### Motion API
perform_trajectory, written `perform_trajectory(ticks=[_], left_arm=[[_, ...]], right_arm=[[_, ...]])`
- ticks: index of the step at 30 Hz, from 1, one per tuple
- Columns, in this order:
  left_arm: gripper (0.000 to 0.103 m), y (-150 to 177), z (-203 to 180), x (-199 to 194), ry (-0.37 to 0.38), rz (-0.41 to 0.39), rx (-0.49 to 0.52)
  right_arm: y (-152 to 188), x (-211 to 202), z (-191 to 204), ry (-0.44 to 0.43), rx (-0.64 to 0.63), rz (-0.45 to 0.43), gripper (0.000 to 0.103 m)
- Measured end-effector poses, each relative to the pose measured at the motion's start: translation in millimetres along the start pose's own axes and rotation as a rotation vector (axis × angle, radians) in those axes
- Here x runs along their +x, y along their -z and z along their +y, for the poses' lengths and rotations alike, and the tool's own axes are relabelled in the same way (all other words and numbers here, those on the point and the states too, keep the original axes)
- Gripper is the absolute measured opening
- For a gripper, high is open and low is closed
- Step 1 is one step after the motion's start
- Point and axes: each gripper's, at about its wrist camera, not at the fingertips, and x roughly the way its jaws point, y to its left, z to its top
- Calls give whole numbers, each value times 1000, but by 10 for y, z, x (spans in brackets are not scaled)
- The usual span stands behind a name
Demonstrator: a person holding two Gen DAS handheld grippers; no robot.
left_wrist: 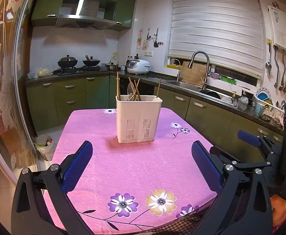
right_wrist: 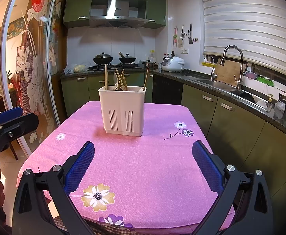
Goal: Organize utensils
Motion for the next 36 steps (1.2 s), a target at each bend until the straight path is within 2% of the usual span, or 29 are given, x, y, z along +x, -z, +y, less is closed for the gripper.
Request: perform_trajectory(ticks=[21, 28, 36], left_arm=[[96, 30, 13, 47, 6, 8, -1], [96, 32, 26, 32, -34, -16, 2], [96, 19, 24, 97, -29, 18, 3]], right_arm=[[48, 33, 19, -2, 3, 7, 99], [52, 34, 20, -3, 4, 6, 99], [53, 36, 23, -3, 5, 6, 99]])
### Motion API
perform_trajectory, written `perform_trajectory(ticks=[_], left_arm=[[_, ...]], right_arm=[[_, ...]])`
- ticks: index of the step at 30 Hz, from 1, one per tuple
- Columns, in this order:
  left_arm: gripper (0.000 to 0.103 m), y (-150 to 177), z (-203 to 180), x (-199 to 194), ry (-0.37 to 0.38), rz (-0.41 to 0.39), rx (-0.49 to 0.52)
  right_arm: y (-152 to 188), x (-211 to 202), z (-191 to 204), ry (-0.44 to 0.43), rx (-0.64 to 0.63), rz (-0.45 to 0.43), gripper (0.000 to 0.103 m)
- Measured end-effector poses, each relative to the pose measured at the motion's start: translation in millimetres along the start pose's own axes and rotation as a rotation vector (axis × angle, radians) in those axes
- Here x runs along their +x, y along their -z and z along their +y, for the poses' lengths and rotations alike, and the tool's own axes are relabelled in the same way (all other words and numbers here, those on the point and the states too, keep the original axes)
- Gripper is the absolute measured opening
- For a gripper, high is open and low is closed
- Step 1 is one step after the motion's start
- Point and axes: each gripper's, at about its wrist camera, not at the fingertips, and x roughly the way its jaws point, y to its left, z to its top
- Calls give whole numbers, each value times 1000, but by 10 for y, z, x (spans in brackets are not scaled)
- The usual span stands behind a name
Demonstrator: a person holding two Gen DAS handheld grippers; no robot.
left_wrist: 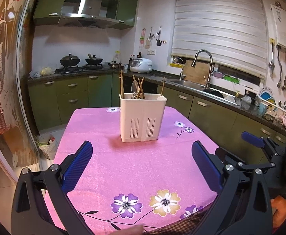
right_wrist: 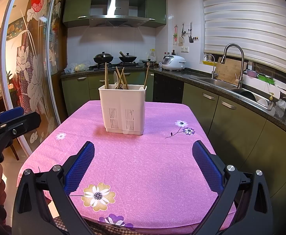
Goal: Organize utensils
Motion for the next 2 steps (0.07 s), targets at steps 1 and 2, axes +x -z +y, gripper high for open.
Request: perform_trajectory(ticks=[1, 2], left_arm=[[96, 6, -5, 4, 0, 2, 1], [96, 9, -7, 8, 2, 3, 1]], right_arm=[[2, 3, 1, 0, 0, 0, 99], [6, 3, 8, -1, 1, 0, 99]])
